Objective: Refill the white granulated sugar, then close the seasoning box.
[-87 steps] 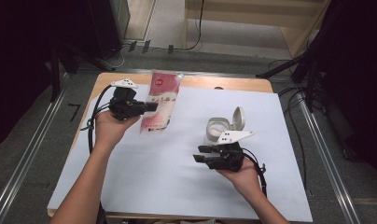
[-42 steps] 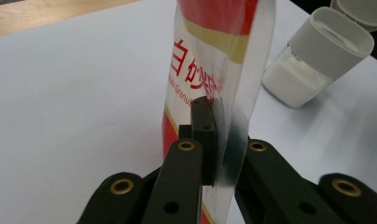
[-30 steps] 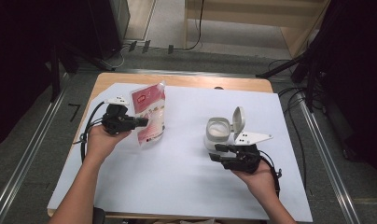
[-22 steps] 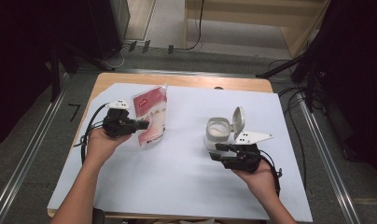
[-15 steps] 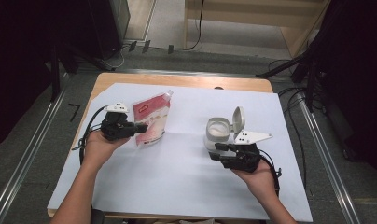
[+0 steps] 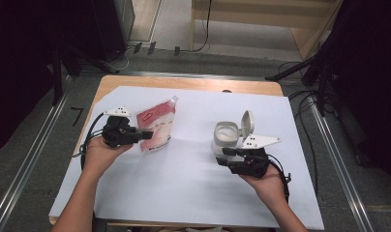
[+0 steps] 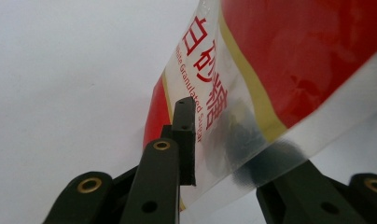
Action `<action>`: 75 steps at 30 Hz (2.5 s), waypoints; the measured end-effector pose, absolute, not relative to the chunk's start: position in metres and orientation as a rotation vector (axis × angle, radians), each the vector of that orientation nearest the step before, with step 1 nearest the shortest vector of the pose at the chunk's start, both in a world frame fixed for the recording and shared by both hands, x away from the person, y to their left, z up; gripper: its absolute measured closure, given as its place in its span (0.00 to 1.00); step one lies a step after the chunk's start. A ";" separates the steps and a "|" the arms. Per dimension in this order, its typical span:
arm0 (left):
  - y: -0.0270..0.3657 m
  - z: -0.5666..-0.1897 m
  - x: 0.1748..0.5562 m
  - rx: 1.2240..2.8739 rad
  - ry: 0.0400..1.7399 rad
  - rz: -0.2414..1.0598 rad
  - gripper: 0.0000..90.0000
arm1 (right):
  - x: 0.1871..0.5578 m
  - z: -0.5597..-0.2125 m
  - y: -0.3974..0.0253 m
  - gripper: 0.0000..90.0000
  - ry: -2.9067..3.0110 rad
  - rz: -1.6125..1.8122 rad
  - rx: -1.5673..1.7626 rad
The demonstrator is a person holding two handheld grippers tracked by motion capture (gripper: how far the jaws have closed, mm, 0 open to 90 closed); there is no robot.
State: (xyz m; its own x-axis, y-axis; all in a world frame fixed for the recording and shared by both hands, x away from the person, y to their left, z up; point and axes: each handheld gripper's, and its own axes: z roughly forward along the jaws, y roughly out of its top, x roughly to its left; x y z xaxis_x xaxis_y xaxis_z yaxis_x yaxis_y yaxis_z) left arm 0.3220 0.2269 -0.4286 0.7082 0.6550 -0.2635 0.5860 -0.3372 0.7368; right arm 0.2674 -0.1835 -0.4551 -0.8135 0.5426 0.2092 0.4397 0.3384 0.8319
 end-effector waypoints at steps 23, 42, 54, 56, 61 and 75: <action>0.230 -0.425 0.310 2.052 0.900 0.190 0.62 | 0.269 -0.453 -0.187 0.60 2.466 1.489 0.934; 0.252 -0.418 0.295 2.077 0.912 0.171 0.55 | 0.272 -0.451 -0.193 0.59 2.463 1.477 0.950; 0.273 -0.420 0.290 2.079 0.944 0.169 0.55 | 0.274 -0.450 -0.197 0.59 2.454 1.466 0.958; 0.276 -0.420 0.289 2.066 0.956 0.171 0.55 | 0.274 -0.449 -0.198 0.59 2.454 1.465 0.968; 0.286 -0.424 0.289 2.060 1.001 0.175 0.54 | 0.274 -0.446 -0.202 0.59 2.445 1.457 0.968; 0.289 -0.439 0.301 2.020 1.111 0.271 0.56 | 0.277 -0.439 -0.222 0.63 2.401 1.448 1.015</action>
State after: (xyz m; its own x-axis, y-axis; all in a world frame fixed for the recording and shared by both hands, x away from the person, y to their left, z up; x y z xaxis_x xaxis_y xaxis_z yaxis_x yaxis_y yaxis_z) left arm 0.3015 0.2888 -0.4392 0.5919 0.7858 -0.1792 0.6150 -0.2967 0.7306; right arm 0.2771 -0.2220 -0.4395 -0.7571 0.6218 0.2004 0.4673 0.3011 0.8312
